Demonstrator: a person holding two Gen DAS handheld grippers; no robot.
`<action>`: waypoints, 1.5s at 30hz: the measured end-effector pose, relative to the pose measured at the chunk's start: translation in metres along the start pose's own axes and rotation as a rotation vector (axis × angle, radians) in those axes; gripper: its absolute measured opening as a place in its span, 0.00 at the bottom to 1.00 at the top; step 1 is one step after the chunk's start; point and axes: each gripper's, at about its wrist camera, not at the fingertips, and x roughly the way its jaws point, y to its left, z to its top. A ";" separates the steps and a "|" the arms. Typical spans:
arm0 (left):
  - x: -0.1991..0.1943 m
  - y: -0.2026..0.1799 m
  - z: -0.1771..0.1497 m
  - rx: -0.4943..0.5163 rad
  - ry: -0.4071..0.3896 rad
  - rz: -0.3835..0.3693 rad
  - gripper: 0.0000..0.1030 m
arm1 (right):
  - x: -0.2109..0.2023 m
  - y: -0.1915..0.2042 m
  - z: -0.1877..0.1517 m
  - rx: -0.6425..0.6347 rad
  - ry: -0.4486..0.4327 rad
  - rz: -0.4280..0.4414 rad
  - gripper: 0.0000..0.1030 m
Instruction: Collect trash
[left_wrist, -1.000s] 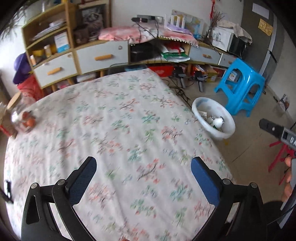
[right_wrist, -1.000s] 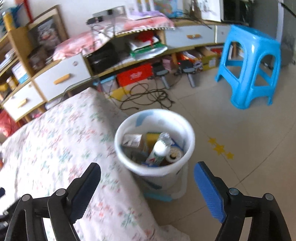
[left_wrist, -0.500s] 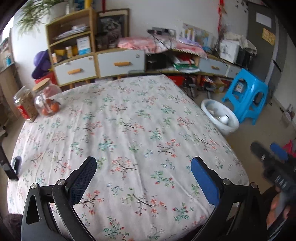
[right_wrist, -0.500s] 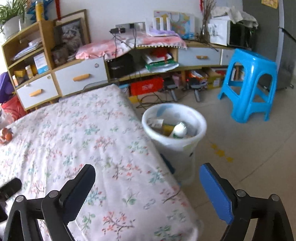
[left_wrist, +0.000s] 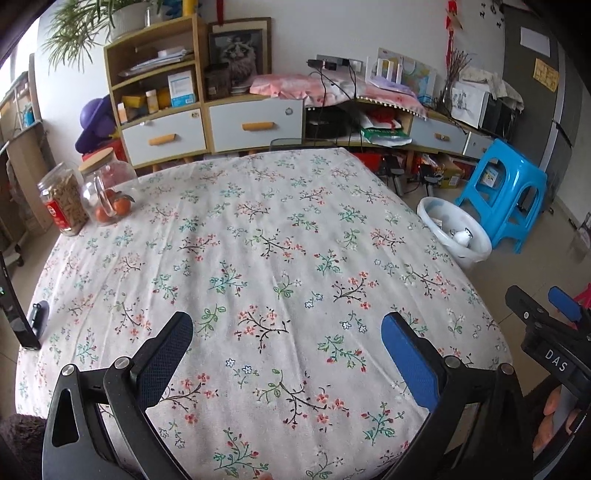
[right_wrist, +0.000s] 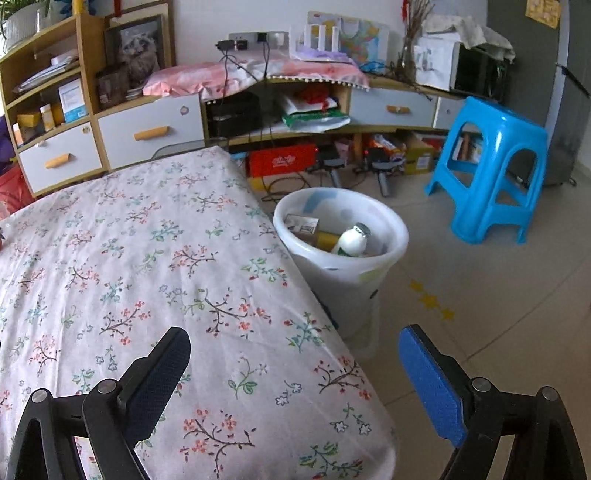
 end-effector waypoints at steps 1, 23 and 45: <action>0.001 0.000 0.000 0.001 0.003 -0.001 1.00 | -0.001 0.000 0.000 0.000 0.001 0.001 0.92; 0.006 -0.003 -0.004 0.009 0.023 -0.006 1.00 | 0.001 -0.004 -0.003 0.014 0.010 0.007 0.92; 0.008 -0.003 -0.006 0.009 0.024 -0.005 1.00 | 0.001 -0.005 -0.002 0.015 0.013 0.005 0.92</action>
